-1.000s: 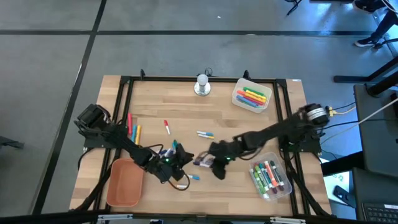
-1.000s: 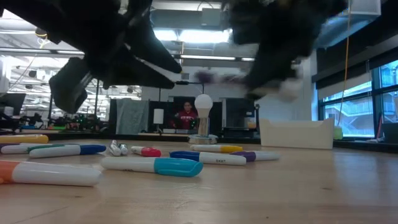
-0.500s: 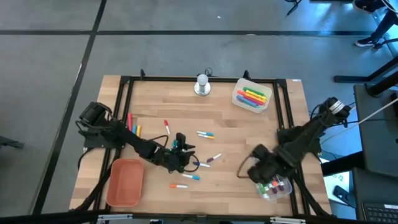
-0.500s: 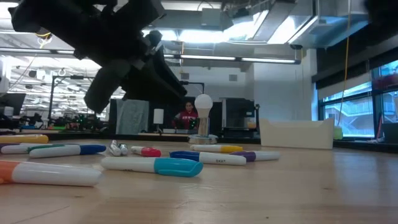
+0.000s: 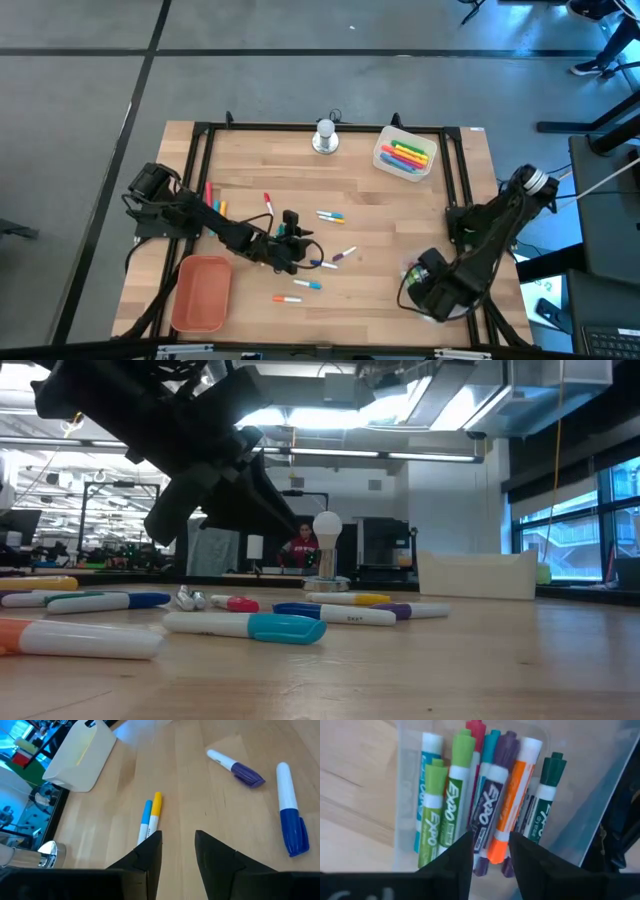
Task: Pick & Place Markers
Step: Put the small light blue highlighter pen into the orange bin
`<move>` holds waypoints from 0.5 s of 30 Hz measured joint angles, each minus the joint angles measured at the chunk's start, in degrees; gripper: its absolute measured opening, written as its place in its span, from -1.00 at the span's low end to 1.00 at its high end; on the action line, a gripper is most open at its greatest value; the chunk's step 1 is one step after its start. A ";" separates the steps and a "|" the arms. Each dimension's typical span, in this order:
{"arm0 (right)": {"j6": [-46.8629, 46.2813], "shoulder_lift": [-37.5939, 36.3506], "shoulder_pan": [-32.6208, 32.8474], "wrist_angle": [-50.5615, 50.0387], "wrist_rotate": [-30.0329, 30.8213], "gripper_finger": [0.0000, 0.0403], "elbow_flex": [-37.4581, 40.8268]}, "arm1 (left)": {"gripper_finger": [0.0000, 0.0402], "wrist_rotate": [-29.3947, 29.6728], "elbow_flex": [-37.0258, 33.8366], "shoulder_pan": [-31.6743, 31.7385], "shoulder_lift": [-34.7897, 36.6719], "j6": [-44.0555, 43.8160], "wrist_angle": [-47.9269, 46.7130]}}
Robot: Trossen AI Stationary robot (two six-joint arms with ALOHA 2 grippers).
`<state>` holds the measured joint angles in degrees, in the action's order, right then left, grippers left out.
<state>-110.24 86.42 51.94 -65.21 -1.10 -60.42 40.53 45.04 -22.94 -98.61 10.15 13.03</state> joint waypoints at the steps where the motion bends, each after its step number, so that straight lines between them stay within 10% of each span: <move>1: 0.88 0.36 0.00 -0.02 -0.52 -0.36 0.00 | -0.45 0.00 0.00 0.00 0.00 0.00 0.01; 9: 2.89 -0.11 -0.29 -2.92 1.42 -0.30 0.00 | -0.39 0.05 0.00 0.97 0.02 2.30 0.69; 15: 8.46 -1.41 -3.95 -3.99 22.99 -0.30 -1.57 | -0.36 -10.81 -0.02 9.76 0.09 -2.82 3.11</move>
<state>-101.78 85.01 47.99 -69.20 21.89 -61.99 29.73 45.01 -13.17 -98.52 7.33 16.14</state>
